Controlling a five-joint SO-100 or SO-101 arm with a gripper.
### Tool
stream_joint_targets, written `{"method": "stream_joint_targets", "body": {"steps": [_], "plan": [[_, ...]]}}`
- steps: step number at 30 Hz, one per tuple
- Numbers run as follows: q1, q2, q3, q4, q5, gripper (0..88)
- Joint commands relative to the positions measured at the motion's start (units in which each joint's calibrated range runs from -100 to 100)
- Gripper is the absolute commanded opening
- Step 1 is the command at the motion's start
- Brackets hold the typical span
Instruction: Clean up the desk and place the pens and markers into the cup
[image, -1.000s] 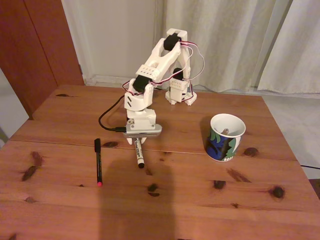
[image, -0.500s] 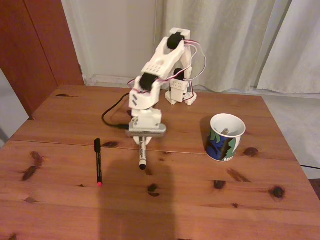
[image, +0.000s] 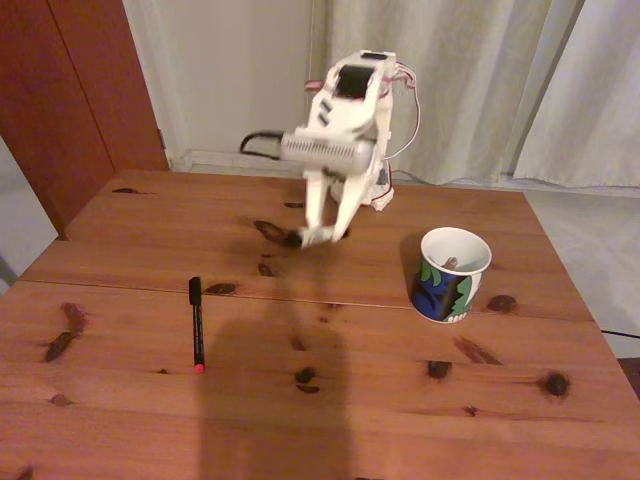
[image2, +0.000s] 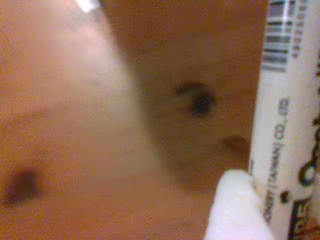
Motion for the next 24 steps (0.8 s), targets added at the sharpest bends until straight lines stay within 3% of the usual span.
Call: {"method": "stream_joint_targets", "body": {"steps": [1,13,24], "plan": [[-2.2,-8.8,1.0,-0.8,-3.4,0.8],[-9.2,-31.3,17.0,-1.6,-8.7,0.8],[-11.7,-38.3,39.4,-33.9,-10.0,0.8]]}}
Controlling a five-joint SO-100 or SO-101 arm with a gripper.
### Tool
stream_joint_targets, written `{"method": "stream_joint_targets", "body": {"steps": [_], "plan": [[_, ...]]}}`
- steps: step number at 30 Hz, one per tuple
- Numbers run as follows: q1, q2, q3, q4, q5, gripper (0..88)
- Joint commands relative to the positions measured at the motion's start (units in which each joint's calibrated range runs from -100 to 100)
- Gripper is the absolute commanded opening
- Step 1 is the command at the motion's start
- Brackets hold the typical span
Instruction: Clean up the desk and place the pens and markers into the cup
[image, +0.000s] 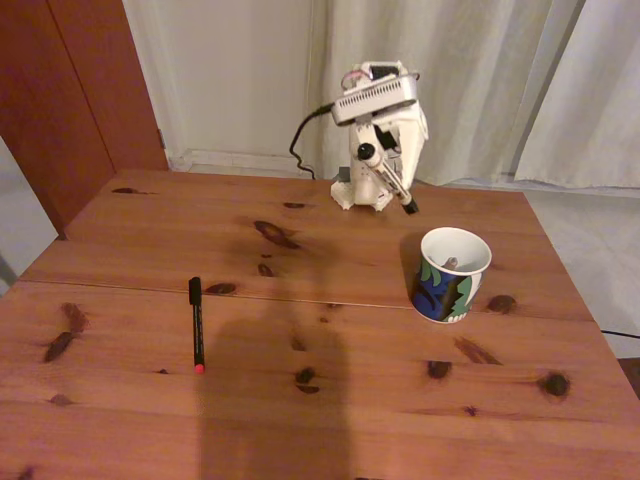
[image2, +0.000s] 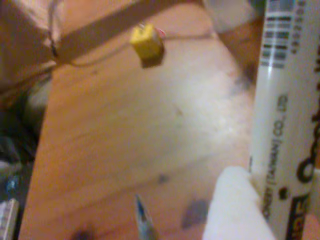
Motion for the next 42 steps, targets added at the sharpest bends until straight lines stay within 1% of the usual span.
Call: {"method": "stream_joint_targets", "body": {"steps": [1,5,21,33,40,42], "plan": [[-0.1,-1.9,5.0,-13.5,-0.2,0.8],[-2.1,-2.3,9.1,-18.8,-0.2,0.8],[-9.9,-2.8,13.2,-19.3,0.3,0.8],[-10.1,-2.8,21.2,-19.3,0.3,0.8],[-9.5,-2.8,21.6,-19.3,0.4,0.9],[-9.5,-2.7,21.7,-19.3,1.9,1.7]]}}
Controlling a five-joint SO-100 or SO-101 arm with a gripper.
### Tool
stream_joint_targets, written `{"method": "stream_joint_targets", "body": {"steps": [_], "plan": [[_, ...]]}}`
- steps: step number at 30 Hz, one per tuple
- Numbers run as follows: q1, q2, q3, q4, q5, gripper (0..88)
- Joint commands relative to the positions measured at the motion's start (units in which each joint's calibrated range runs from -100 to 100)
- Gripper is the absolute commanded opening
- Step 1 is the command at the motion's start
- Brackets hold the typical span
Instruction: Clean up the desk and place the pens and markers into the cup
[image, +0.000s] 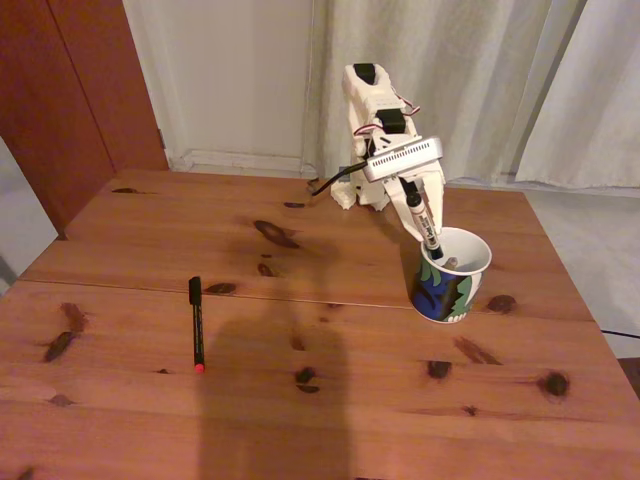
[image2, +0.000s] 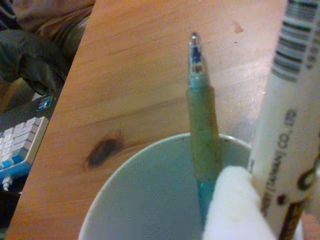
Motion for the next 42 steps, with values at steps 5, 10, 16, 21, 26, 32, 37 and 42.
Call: {"method": "stream_joint_targets", "body": {"steps": [5,10,16,21,26,32,37,42], "plan": [[1.6,-1.5,-0.4,-1.2,3.7,12.1],[2.0,-1.5,-0.5,-1.3,4.3,13.3],[2.9,-1.6,-2.9,-1.4,4.3,13.3],[5.3,-1.5,-8.7,-1.4,4.2,13.3],[8.3,-0.7,-15.3,-1.1,4.2,13.3],[13.8,5.3,-19.6,-0.6,6.1,13.3],[18.3,15.1,-21.2,-0.6,9.0,13.3],[22.5,26.6,-27.0,-0.6,11.2,13.3]]}}
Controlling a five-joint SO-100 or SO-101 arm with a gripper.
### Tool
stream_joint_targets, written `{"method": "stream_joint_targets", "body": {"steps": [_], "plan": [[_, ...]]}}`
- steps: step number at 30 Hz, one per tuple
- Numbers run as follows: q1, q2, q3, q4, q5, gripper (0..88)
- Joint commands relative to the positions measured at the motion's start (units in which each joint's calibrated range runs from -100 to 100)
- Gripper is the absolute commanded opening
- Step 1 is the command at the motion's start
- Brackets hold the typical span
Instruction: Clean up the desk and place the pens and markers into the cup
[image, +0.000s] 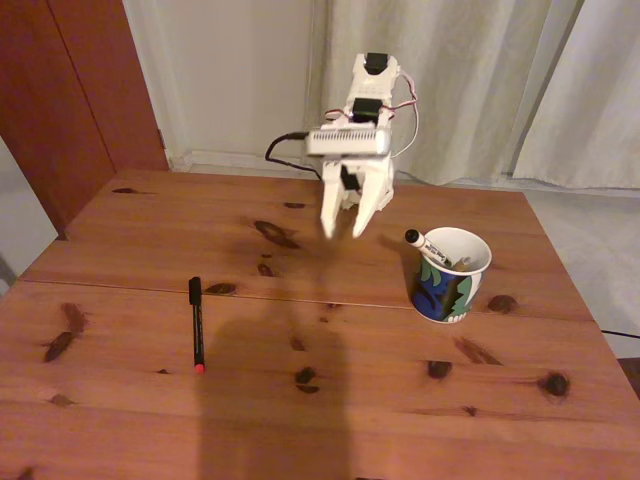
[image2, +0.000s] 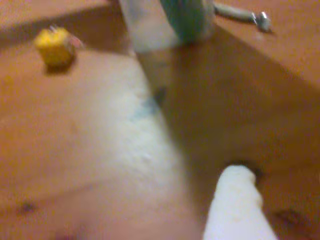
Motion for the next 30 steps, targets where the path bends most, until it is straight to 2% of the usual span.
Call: {"method": "stream_joint_targets", "body": {"steps": [1,7,16,21,25,30], "plan": [[3.0,7.1,-7.8,-0.6,2.0,13.3],[6.6,20.2,-17.7,2.7,4.6,13.3],[11.1,34.5,-43.7,33.0,10.1,13.3],[14.7,41.3,-55.3,45.2,14.0,13.3],[18.1,46.4,-62.3,50.6,17.4,13.3],[22.1,52.9,-68.5,51.6,21.1,13.3]]}}
